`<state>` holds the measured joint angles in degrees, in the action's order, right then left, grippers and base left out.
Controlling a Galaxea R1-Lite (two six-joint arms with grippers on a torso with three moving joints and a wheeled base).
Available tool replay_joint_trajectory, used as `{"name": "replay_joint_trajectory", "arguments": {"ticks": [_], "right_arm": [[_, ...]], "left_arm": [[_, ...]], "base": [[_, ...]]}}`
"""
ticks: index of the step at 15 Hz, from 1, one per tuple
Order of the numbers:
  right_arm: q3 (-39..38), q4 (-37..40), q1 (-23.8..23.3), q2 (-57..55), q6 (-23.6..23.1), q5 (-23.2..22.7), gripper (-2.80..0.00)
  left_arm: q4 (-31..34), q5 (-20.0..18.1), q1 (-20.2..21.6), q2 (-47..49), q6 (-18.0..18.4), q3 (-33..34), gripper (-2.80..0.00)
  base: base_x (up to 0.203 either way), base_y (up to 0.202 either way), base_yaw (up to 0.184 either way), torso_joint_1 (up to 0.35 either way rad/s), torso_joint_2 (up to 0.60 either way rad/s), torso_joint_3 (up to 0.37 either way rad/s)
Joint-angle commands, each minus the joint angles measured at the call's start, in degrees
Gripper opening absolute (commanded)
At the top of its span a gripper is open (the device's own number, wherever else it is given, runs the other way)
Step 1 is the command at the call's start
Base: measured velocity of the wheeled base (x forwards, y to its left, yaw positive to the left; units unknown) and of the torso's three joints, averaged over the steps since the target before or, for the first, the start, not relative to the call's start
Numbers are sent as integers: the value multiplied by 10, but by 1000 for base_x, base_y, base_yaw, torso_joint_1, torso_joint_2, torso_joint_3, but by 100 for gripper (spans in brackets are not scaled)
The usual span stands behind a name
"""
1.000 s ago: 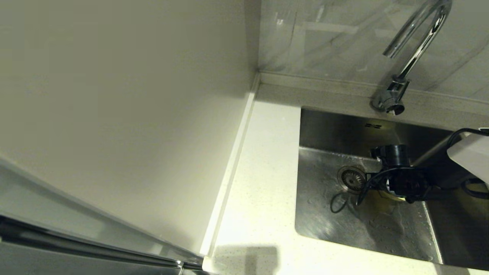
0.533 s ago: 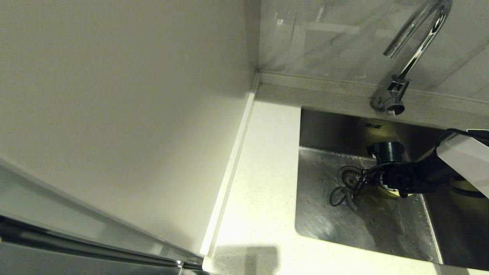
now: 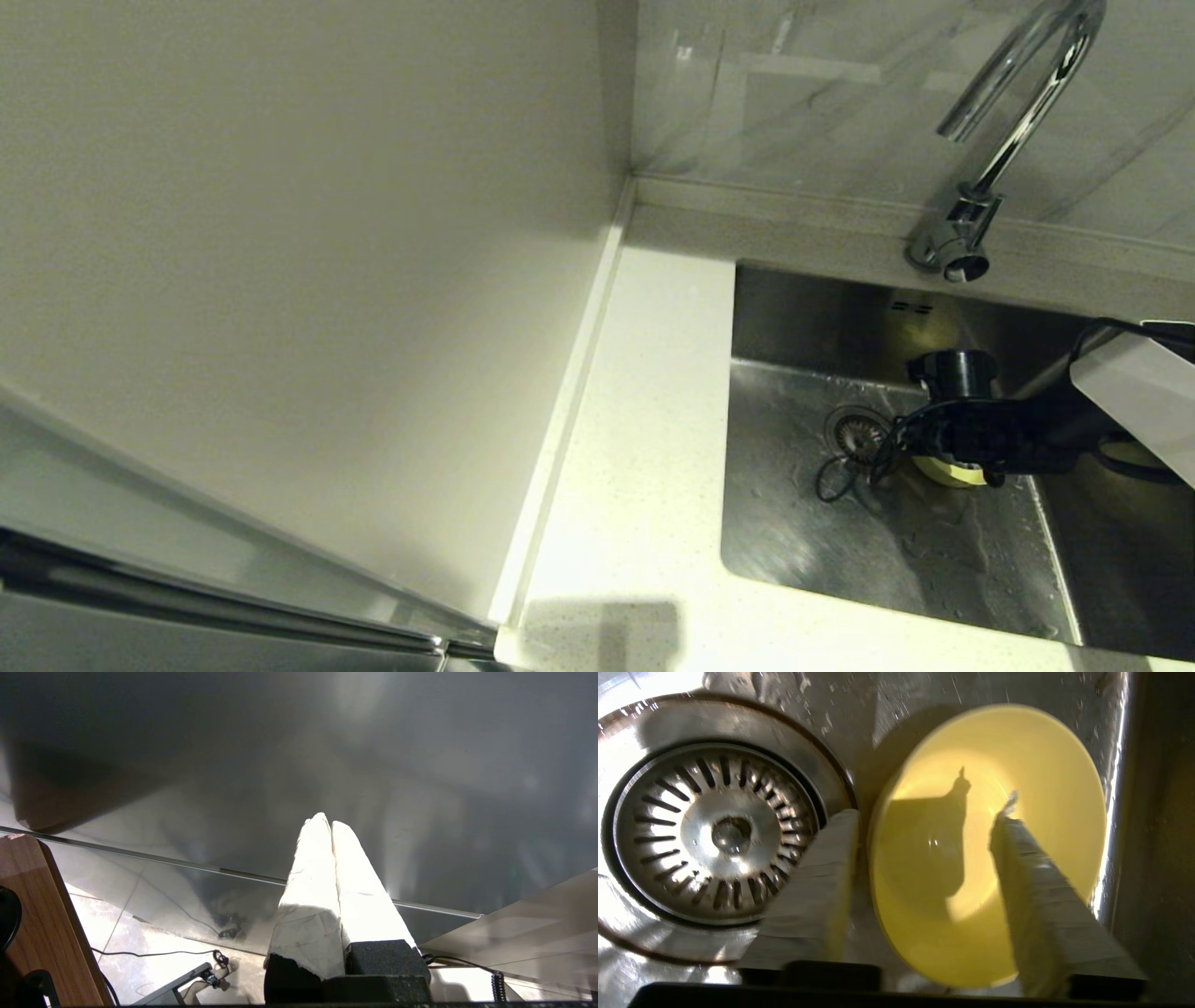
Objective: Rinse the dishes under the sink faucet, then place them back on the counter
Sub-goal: Put a bowl into the sink
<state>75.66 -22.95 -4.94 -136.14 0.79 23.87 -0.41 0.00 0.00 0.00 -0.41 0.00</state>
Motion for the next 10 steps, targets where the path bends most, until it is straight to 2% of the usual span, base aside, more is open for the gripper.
{"name": "replay_joint_trajectory", "arguments": {"ticks": [1, 6, 10], "right_arm": [[-23, -2, -2, 33, 6, 1, 0], [-144, -1, 0, 202, 31, -12, 0], [-254, 29, 19, 417, 53, -30, 0]], "left_arm": [[0, 0, 0, 0, 0, 2, -280], [0, 0, 0, 0, 0, 2, -280], [0, 0, 0, 0, 0, 2, -280]], "base": [[0, 0, 0, 0, 0, 0], [0, 0, 0, 0, 0, 0], [0, 0, 0, 0, 0, 0]]}}
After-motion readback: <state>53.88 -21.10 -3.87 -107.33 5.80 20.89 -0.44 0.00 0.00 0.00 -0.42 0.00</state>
